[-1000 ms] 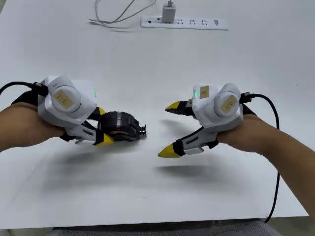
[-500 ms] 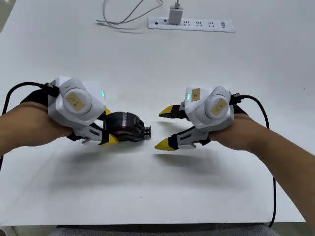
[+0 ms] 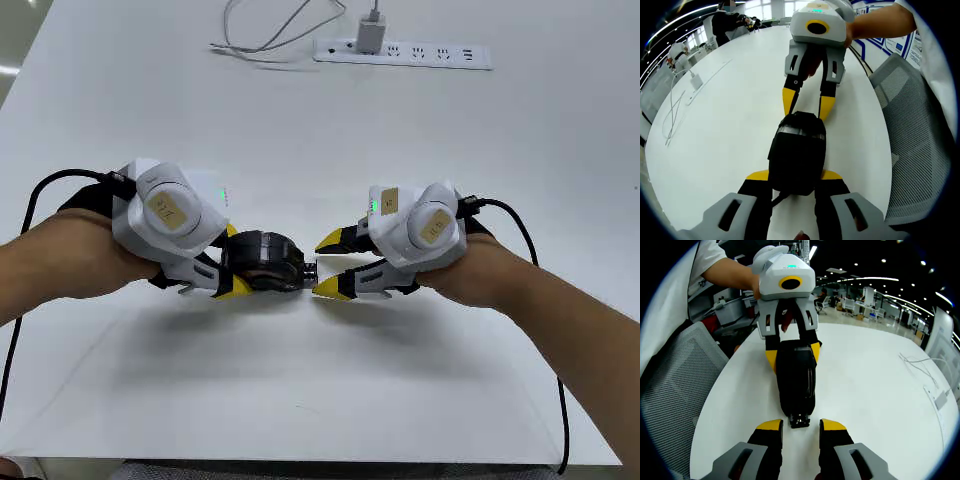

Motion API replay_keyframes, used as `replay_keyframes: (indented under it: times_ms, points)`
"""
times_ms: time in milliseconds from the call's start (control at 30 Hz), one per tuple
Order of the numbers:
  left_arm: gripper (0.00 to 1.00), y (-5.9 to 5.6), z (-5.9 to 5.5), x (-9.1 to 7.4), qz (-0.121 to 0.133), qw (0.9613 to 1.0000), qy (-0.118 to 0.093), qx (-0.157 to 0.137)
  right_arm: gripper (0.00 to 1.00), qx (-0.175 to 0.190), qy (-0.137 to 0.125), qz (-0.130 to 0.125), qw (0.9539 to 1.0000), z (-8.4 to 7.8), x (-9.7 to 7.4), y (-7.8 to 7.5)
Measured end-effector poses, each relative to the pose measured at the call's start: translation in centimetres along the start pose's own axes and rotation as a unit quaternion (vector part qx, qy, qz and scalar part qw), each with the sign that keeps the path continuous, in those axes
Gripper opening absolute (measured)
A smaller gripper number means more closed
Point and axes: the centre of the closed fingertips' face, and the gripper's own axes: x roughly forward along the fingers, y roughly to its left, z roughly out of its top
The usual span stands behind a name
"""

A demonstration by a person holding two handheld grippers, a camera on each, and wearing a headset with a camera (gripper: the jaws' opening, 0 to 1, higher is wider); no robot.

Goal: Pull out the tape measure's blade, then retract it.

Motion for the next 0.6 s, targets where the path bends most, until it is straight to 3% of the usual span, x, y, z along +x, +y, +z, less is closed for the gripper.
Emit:
replay_keyframes:
  times_ms: [600]
  points:
    - [0.28, 0.0, 0.0, 0.0, -0.002, 1.0000, -0.001, 0.000, 0.12, -0.023, -0.007, 0.021, 0.9995, 0.0, 1.1, 0.3]
